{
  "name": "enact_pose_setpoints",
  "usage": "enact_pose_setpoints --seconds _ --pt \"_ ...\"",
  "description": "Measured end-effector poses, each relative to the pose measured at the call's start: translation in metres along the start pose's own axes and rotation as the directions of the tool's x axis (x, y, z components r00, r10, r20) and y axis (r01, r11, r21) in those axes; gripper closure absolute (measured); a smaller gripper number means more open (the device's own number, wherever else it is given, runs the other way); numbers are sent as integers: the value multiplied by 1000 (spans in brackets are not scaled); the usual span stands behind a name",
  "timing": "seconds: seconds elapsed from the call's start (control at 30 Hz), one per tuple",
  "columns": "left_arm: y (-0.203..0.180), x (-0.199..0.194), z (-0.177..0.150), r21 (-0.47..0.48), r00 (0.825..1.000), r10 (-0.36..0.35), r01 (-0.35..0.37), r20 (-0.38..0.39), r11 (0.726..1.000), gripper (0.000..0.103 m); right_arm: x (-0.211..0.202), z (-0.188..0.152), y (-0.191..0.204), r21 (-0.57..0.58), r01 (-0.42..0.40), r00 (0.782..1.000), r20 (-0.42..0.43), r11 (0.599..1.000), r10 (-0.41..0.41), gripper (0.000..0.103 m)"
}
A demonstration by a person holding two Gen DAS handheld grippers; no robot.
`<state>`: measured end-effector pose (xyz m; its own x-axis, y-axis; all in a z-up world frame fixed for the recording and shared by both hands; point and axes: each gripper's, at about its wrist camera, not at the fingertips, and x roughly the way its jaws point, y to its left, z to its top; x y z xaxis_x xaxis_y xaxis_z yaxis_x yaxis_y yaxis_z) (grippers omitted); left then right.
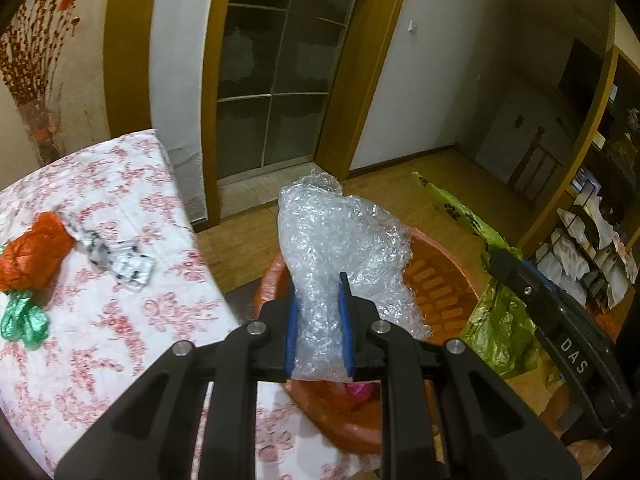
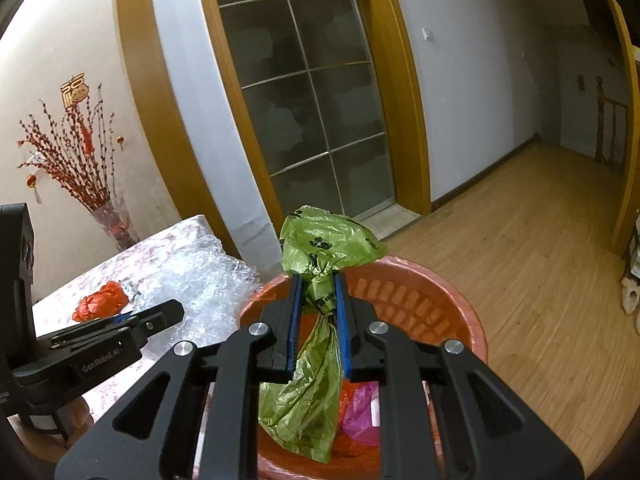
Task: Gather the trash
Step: 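Carry the bubble wrap and green bag over the basket with both grippers, then open both grippers to drop the bubble wrap and green bag in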
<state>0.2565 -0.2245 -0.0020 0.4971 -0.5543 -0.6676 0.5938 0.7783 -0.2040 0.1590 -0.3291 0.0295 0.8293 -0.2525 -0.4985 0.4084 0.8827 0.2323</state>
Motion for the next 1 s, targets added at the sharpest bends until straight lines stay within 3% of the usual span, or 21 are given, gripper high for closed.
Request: enact_pose_setpoints --seconds 0.37,0.43,0.6,1.0 --pt "-14 30 -4 21 998 -19 20 -52 1000 84 11 -4 -18 34 3 1000 -29 999 -2 86" --pt "-15 35 -4 21 998 -18 19 -60 1000 80 13 -5 -22 46 -1 999 -36 999 2 86" --pt "-8 46 -9 6 996 -14 15 -92 1000 71 16 -8 -31 85 -7 999 -49 996 11 65" --pt "35 32 -24 -6 990 113 -114 -86 994 51 17 -14 -26 92 -7 997 -71 996 14 54"
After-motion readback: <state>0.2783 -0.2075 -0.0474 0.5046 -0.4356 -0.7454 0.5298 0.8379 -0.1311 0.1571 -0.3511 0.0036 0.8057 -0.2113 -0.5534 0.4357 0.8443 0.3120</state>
